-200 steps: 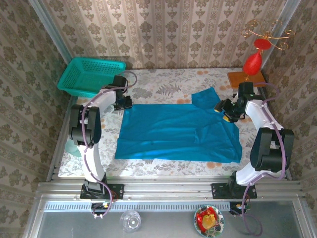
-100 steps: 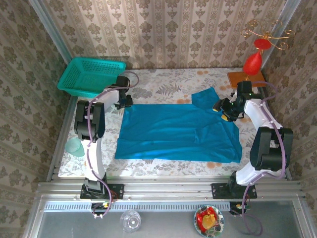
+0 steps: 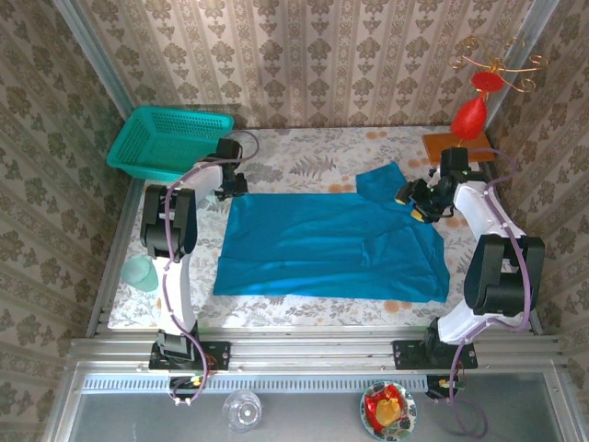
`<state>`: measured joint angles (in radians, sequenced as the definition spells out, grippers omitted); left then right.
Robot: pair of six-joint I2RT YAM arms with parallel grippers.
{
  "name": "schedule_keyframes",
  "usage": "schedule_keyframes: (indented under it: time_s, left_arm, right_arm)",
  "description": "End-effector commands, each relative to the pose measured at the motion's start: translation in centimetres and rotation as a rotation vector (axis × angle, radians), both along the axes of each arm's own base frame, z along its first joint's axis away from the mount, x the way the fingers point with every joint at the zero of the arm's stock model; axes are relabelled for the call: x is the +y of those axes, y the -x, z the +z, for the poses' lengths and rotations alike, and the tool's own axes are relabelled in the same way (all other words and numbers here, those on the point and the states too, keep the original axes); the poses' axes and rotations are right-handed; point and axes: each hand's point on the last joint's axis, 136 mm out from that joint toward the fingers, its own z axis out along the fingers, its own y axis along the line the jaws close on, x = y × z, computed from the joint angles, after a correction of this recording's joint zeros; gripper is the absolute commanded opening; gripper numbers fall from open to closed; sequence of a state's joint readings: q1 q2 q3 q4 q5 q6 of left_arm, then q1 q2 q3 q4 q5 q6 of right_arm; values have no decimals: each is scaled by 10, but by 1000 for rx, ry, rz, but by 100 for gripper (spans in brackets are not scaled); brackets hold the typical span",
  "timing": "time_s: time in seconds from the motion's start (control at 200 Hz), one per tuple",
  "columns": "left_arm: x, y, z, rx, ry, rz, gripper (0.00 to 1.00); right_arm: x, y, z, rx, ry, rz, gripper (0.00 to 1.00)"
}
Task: Fold the inside-out t-shirt
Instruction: Fold the T-shirt at the center of the table.
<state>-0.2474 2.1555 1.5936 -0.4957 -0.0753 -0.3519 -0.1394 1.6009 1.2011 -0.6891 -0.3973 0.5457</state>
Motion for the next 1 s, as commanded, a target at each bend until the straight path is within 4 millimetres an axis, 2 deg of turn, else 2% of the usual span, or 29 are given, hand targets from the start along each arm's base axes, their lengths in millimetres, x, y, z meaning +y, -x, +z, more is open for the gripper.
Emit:
schedule_keyframes:
  time_s: [0.0,0.095,0.225,0.38,0.68,0.875,0.995]
  left_arm:
    - [-2,17,-14,78,-2,-30,18]
    - [0,19,-13,75,-6,-29,13]
    - [3,20,-10,74,-17,-26,12]
    - [8,23,-5,86,-50,-21,25]
    - [0,32,-17,142,-9,-41,25]
    - [-4,41,-27,176,-6,-47,15]
    - [-3,40,-26,169,-11,-45,7]
  right_arm:
    - [3,-4,2,9,-10,9,59]
    - [3,-5,4,4,-9,9,59]
    - [4,-7,5,2,-9,12,59]
    - [5,-7,5,2,-7,14,59]
    - [5,-8,6,-2,-6,13,59]
    - [5,-9,6,-4,-6,12,59]
    - [5,-10,7,-6,-4,11,59]
